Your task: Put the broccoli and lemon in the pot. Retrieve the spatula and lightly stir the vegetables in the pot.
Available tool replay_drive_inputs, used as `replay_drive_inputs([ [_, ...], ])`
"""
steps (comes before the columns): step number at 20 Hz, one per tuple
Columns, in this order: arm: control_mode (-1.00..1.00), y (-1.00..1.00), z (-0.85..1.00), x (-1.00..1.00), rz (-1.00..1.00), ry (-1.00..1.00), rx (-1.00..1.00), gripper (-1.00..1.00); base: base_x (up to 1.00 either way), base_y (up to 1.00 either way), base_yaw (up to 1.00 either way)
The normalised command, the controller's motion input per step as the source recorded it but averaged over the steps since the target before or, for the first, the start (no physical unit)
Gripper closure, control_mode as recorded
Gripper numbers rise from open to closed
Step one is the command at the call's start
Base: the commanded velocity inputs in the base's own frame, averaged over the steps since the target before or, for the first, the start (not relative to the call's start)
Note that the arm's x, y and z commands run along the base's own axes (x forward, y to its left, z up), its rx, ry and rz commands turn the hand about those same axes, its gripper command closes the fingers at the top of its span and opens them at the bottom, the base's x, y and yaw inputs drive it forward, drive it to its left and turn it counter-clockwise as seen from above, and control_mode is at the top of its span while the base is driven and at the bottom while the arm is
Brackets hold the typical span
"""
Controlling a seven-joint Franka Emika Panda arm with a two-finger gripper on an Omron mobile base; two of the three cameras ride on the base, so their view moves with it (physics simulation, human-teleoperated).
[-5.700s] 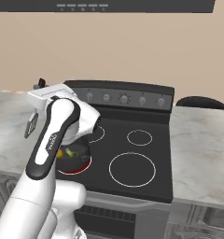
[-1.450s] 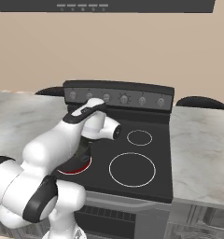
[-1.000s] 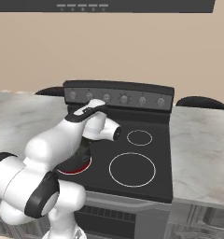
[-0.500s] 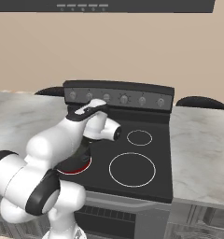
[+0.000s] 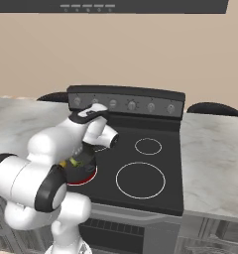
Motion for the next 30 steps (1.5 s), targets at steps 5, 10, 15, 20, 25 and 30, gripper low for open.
replay_drive_inputs([
  [5, -1.00, 0.50, -0.01, 0.05, 0.00, -0.10, 0.04, 1.00, 0.00, 0.00, 0.00],
  [10, -1.00, 0.37, -0.06, -0.07, 0.00, 0.00, 0.07, 1.00, 0.00, 0.00, 0.00],
  [15, -1.00, 0.20, -0.02, -0.30, 0.00, 0.03, 0.10, 1.00, 0.00, 0.00, 0.00],
  [20, -1.00, -0.01, -0.03, -0.42, 0.00, 0.09, 0.05, 1.00, 0.00, 0.00, 0.00],
  [25, -1.00, -0.25, -0.01, -0.18, 0.00, 0.00, 0.00, 1.00, 0.00, 0.00, 0.00],
  [30, -1.00, -0.26, 0.00, 0.01, 0.00, 0.00, 0.00, 1.00, 0.00, 0.00, 0.00],
])
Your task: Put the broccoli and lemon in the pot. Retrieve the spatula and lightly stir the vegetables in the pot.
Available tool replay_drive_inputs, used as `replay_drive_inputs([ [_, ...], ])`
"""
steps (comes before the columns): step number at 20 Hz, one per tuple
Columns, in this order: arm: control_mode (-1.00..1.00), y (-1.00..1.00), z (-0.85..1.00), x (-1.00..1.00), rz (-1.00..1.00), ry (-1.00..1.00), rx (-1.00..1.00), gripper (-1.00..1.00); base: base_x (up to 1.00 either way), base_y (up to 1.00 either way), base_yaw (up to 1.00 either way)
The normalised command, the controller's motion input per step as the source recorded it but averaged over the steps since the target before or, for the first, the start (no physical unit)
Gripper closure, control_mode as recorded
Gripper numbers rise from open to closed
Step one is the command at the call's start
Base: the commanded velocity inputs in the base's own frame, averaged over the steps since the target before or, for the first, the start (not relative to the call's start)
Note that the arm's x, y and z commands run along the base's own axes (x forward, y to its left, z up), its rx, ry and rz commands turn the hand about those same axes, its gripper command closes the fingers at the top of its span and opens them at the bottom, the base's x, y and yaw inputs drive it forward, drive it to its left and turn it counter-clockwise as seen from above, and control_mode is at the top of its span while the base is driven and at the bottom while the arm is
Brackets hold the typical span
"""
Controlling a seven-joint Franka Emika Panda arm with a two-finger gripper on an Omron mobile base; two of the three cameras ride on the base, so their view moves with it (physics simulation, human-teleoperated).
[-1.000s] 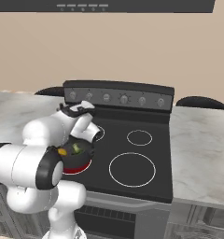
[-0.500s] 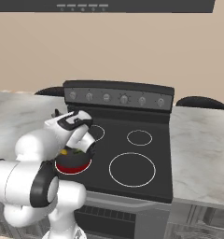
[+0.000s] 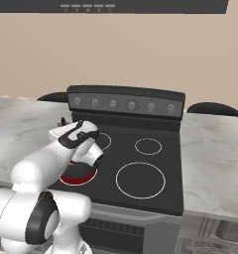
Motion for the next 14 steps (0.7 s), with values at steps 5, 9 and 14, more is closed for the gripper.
replay_drive_inputs([
  [5, -1.00, -0.29, 0.00, 0.09, 0.00, 0.00, -0.02, 1.00, 0.00, 0.00, 0.00],
  [9, -1.00, -0.37, 0.00, 0.07, 0.00, -0.01, -0.07, 1.00, 0.00, 0.00, 0.00],
  [14, -1.00, -0.35, 0.00, 0.11, 0.00, -0.10, -0.11, 1.00, 0.00, 0.00, 0.00],
])
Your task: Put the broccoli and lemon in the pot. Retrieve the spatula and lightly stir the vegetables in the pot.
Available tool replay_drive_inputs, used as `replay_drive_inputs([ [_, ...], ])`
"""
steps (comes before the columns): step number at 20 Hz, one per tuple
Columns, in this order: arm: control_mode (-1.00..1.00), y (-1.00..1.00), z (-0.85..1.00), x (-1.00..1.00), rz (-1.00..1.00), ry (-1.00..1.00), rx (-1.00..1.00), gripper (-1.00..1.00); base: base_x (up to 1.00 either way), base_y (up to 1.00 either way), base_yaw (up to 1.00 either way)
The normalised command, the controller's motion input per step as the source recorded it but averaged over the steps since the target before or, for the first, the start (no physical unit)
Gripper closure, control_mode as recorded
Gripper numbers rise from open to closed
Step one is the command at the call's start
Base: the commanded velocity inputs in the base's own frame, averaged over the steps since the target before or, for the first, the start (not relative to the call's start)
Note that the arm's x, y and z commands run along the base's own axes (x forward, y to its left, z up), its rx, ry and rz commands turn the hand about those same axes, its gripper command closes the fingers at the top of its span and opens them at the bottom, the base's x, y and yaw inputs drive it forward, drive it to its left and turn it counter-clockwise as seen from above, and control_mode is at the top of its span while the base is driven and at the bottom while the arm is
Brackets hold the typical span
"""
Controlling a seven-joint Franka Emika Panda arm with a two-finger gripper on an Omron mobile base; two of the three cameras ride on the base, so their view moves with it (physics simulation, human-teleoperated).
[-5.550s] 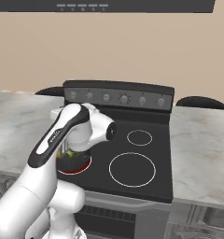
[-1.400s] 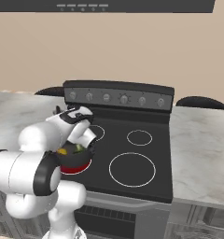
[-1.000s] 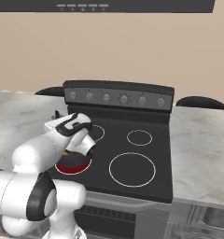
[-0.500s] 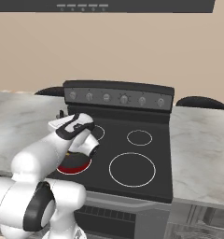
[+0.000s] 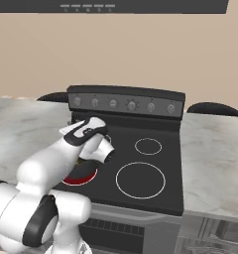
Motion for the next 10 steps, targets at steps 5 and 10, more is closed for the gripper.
replay_drive_inputs([
  [5, -1.00, -0.28, 0.00, 0.15, 0.00, -0.10, -0.15, 1.00, 0.00, 0.00, 0.00],
  [10, -1.00, -0.17, 0.00, 0.10, 0.00, -0.05, -0.14, 1.00, 0.00, 0.00, 0.00],
])
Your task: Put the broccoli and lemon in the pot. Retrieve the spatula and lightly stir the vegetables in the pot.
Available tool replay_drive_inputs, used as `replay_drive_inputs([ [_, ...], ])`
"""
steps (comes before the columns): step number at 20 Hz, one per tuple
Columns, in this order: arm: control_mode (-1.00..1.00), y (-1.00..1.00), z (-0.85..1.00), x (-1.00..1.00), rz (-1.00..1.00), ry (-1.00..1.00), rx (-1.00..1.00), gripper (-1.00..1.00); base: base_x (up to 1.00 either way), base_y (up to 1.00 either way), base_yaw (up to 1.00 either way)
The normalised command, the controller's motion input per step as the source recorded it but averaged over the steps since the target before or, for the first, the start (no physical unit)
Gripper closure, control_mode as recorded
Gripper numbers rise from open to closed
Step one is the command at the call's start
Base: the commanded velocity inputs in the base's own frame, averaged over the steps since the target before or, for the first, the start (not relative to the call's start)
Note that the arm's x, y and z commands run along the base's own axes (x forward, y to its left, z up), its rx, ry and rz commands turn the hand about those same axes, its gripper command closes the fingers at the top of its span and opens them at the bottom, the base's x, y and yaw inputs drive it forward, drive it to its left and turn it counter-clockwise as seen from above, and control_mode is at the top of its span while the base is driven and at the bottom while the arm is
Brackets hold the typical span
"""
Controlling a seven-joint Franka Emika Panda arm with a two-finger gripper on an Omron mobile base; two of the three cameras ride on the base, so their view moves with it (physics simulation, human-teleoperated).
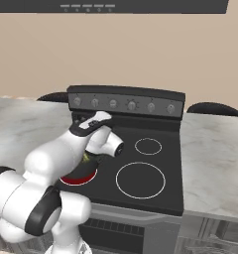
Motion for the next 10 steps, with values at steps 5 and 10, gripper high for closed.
replay_drive_inputs([
  [5, -1.00, 0.02, 0.01, 0.01, 0.00, -0.05, -0.09, 1.00, 0.00, 0.00, 0.00],
  [10, -1.00, 0.12, 0.00, -0.03, 0.00, 0.00, -0.07, 1.00, 0.00, 0.00, 0.00],
])
